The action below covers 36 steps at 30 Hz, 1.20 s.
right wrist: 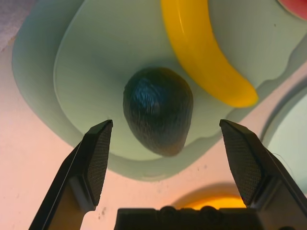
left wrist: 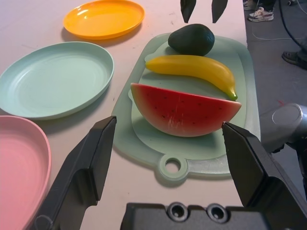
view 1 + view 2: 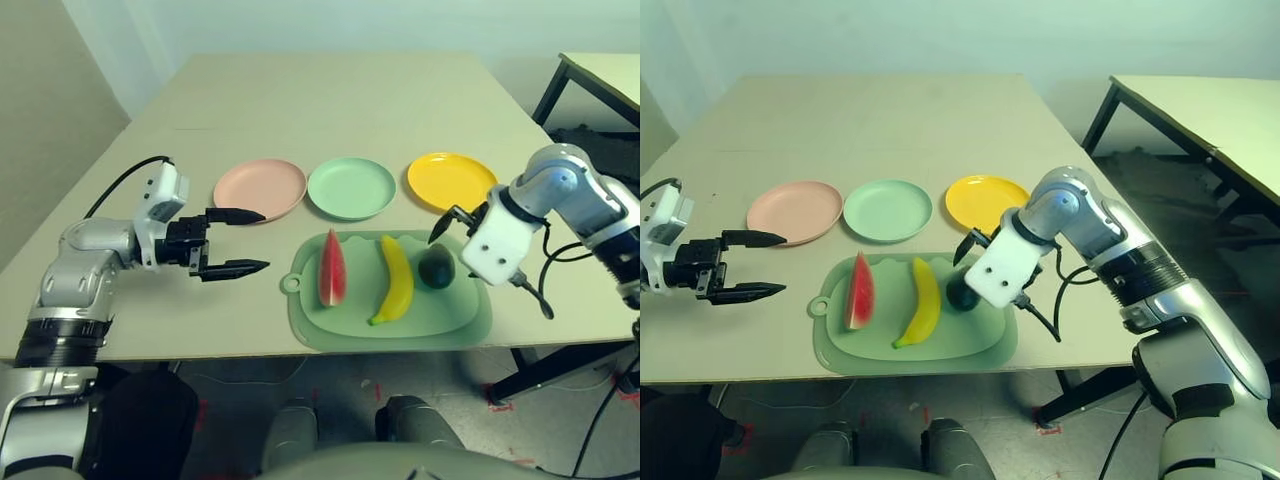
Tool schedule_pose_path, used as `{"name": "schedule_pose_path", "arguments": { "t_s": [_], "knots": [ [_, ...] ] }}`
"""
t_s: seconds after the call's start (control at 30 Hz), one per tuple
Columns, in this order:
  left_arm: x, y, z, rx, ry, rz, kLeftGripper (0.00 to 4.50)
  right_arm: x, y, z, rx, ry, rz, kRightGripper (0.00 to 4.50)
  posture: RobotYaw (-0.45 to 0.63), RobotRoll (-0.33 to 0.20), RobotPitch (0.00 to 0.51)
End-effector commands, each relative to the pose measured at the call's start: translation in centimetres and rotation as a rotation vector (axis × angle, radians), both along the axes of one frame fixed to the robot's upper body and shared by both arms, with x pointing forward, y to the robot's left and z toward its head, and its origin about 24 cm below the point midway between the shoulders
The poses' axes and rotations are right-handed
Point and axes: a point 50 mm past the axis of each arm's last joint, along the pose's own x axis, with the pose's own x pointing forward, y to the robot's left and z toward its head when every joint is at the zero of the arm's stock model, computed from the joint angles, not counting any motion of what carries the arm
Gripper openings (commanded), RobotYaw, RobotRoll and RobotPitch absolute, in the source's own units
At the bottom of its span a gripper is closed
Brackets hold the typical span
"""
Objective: Place the fruits into color-matched plates.
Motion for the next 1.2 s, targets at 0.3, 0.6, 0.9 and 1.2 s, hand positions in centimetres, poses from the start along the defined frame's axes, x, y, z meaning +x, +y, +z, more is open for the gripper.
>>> {"name": "schedule_pose_path", "arguments": {
  "t_s": [0.3,0.6,0.9,1.2],
  "knots": [
    [0.4,0.5,1.0,0.020,-0.038,0.022,4.46,0.7,0.4,-2.4,-0.096,0.063,-0.021,4.50,0.09,0.000,0.000],
    [0.2,0.7,1.2,0.028,-0.052,0.028,4.50,0.6,0.1,-3.1,-0.104,0.104,-0.063,3.18,0.10,0.000,0.000],
    [0.2,0.7,0.7,0.009,-0.035,0.046,4.50,1.9,0.8,-0.3,-0.030,0.072,-0.107,2.99,0.09,0.000,0.000],
    [1.2,0.9,0.7,0.002,-0.038,0.199,4.50,5.2,4.6,4.4,0.160,-0.049,-0.137,2.99,0.10,0.000,0.000]
  ]
}}
